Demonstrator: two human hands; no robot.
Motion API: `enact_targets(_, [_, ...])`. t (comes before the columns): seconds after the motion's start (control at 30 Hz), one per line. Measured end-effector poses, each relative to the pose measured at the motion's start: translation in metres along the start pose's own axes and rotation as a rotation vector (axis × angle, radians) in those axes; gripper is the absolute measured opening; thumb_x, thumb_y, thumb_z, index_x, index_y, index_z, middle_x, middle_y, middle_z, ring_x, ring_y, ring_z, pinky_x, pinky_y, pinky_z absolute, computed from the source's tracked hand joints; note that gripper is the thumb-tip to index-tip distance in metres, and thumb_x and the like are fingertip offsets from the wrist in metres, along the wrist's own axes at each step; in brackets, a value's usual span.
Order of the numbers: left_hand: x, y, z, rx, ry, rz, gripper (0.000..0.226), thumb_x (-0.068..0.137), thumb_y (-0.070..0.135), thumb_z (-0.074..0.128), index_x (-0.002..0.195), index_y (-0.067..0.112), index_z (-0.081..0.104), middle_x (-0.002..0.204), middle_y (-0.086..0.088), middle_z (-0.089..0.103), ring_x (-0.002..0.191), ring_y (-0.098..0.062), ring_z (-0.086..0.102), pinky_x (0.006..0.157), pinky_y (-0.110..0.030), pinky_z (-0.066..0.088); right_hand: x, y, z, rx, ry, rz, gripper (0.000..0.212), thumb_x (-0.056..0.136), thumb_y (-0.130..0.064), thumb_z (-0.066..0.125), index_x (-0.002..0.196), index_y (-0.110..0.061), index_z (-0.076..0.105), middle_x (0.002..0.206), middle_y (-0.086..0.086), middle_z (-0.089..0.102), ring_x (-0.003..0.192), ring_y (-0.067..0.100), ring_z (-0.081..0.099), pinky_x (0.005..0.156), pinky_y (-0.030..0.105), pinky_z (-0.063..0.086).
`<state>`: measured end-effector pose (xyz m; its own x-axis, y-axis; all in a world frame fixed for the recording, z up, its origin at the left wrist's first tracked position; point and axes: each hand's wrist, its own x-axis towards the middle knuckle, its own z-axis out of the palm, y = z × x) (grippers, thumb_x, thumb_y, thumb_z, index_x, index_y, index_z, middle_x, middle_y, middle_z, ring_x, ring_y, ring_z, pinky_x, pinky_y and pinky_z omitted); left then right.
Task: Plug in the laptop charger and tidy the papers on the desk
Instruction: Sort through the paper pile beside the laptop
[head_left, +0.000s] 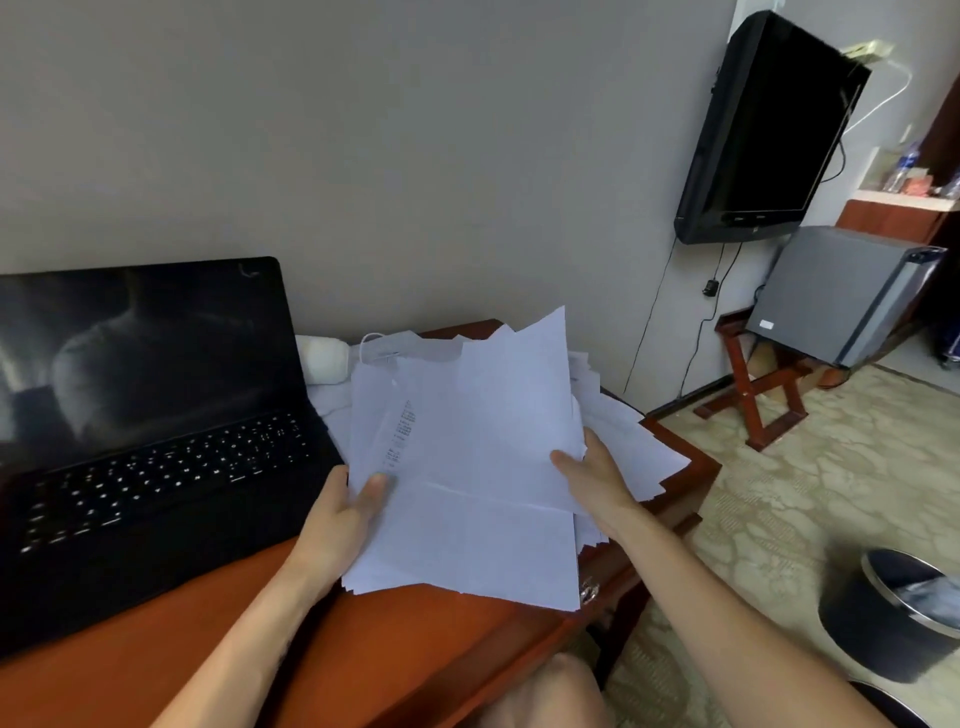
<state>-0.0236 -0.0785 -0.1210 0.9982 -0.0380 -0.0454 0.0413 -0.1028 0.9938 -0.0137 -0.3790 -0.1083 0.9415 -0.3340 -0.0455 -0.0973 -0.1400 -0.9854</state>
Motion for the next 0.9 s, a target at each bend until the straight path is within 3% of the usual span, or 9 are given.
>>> enact_targets(0.07, [0.002,0.001,-0.001,0.051,-0.029,0.001,0.043,0.093,0.048,0.075,0.121,0.019,0.059,0.113,0.003,0.075,0.103,-0.017,0.074,0.088,-0.038,0.060,0.005,0.000,0.010,-0.021,-0.019,-0.007,0.032,0.100,-0.007,0.053,0.128,-0.023,0.055,0.112,-0.007,0.067,0.100,0.009,0.065,0.071,0.020,0.051])
enact_targets(0.13, [0.006,-0.001,-0.002,0.109,-0.066,-0.022,0.060,0.083,0.049,0.086,0.126,0.020,0.057,0.116,0.005,0.073,0.106,-0.017,0.073,0.093,-0.041,0.060,0.010,0.000,0.015,-0.025,-0.013,-0.015,0.032,0.099,-0.006,0.054,0.127,-0.022,0.056,0.116,-0.002,0.068,0.102,0.012,0.066,0.076,0.024,0.053])
enact_targets(0.27, [0.006,-0.004,0.001,0.100,-0.007,-0.025,0.040,0.096,0.020,0.075,0.128,0.022,0.051,0.119,0.008,0.069,0.108,-0.012,0.068,0.095,-0.035,0.056,0.022,0.000,0.010,-0.005,0.039,-0.026,0.028,0.104,-0.017,0.052,0.132,-0.017,0.057,0.120,-0.001,0.068,0.108,0.017,0.065,0.085,0.030,0.053])
enact_targets(0.43, [0.005,-0.004,0.000,0.026,0.028,-0.011,0.025,0.102,0.012,0.064,0.121,0.028,0.056,0.114,0.007,0.074,0.105,-0.015,0.073,0.092,-0.036,0.059,0.032,-0.004,-0.015,0.097,0.292,-0.048,0.022,0.104,-0.016,0.049,0.124,-0.023,0.051,0.106,0.001,0.061,0.086,0.010,0.059,0.064,0.024,0.046])
enact_targets(0.57, [0.005,-0.005,-0.001,0.024,0.076,0.015,0.024,0.104,0.011,0.061,0.120,0.027,0.056,0.112,0.006,0.074,0.102,-0.015,0.073,0.082,-0.030,0.058,0.031,0.005,-0.037,0.234,0.425,-0.038,0.029,0.102,-0.016,0.051,0.130,-0.020,0.056,0.116,0.004,0.066,0.094,0.018,0.065,0.084,0.036,0.056])
enact_targets(0.67, [0.007,-0.005,-0.003,0.020,0.130,0.028,0.024,0.104,0.012,0.060,0.124,0.025,0.053,0.114,0.006,0.070,0.104,-0.015,0.070,0.080,-0.030,0.056,0.024,0.008,-0.048,0.361,0.517,-0.024,0.034,0.101,-0.016,0.052,0.134,-0.021,0.056,0.112,0.000,0.067,0.100,0.021,0.065,0.093,0.041,0.055])
enact_targets(0.77, [0.009,-0.007,-0.005,-0.010,0.189,0.036,0.025,0.105,0.013,0.060,0.126,0.024,0.050,0.114,0.006,0.067,0.105,-0.015,0.067,0.078,-0.028,0.053,0.019,0.012,-0.055,0.427,0.528,0.011,0.038,0.101,-0.016,0.053,0.139,-0.019,0.056,0.120,0.003,0.066,0.096,0.017,0.064,0.086,0.035,0.052])
enact_targets(0.9, [0.010,-0.007,-0.005,-0.037,0.214,0.021,0.025,0.105,0.011,0.059,0.125,0.021,0.049,0.112,0.005,0.066,0.100,-0.012,0.066,0.073,-0.025,0.051,0.010,0.013,-0.052,0.451,0.425,0.008,0.030,0.102,-0.016,0.055,0.131,-0.021,0.060,0.119,0.001,0.069,0.102,0.018,0.065,0.081,0.031,0.053])
